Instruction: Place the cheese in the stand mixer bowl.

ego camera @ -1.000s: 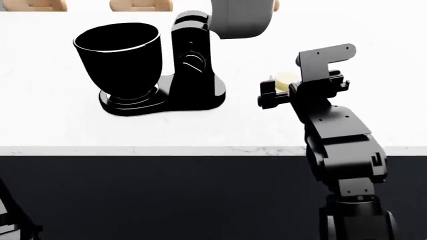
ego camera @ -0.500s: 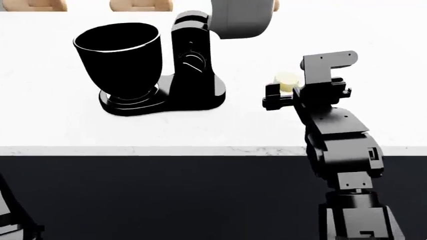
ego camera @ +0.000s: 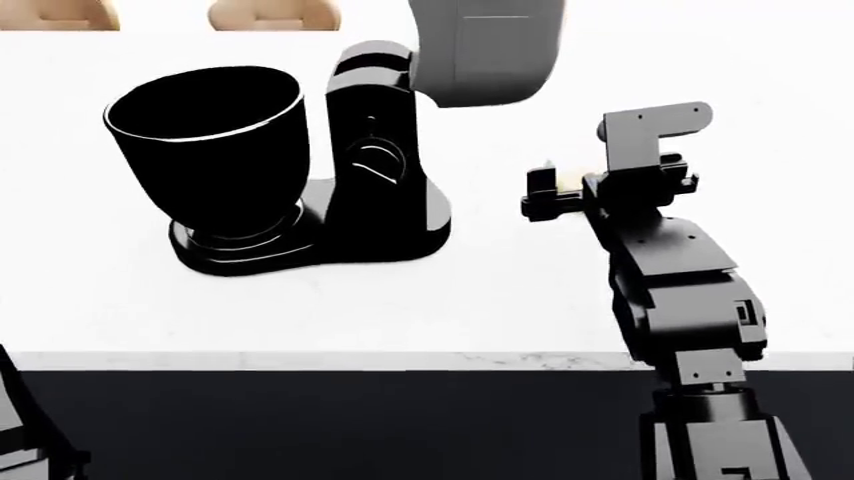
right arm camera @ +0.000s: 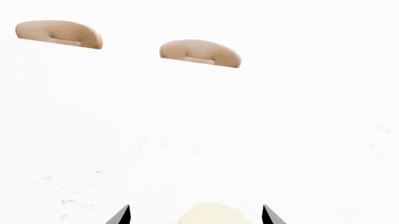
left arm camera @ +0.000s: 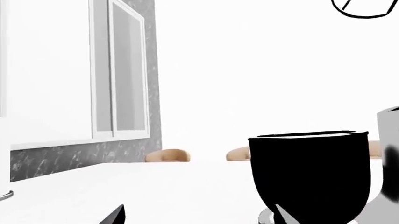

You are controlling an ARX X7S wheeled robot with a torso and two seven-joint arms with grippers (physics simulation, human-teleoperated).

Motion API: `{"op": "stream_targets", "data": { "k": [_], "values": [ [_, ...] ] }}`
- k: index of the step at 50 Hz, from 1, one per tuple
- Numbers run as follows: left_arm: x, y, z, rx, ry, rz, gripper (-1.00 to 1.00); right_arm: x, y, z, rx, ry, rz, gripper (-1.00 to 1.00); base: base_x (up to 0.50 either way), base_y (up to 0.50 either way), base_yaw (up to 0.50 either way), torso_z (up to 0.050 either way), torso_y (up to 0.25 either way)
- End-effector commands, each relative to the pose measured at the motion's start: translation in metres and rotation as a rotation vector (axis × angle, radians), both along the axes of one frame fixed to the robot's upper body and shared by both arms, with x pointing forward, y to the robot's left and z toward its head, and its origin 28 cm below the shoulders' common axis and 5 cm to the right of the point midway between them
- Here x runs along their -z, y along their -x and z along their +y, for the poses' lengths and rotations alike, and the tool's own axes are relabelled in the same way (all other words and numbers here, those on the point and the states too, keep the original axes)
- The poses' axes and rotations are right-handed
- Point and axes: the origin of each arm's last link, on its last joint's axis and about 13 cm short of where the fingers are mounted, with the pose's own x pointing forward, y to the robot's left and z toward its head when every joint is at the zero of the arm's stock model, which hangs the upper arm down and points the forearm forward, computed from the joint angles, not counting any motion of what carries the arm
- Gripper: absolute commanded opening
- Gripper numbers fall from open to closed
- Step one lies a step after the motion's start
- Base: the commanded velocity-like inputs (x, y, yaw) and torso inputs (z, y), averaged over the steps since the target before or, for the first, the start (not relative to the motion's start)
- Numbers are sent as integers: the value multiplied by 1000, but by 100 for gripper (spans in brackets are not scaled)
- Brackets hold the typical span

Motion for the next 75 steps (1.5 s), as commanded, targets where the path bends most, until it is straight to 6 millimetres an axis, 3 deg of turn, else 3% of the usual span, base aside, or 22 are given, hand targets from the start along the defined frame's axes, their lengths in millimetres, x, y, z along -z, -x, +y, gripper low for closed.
{"op": "stream_targets", "data": {
  "k": [1,16,32,75],
  "values": [
    [1,-1,0,-2,0,2,100,0,-2,-1,20,8,0,100,0,0,0,0,0],
    [2,-1,1,-5,4,6,100,5,-7,-7,114,51,16,100,0,0,0,0,1],
    [4,-4,1,-4,8,14,100,14,-6,-6,40,30,68,100,0,0,0,0,0],
    [6,-6,1,-5,12,24,100,28,-13,-8,69,-37,203,100,0,0,0,0,0]
  ]
}}
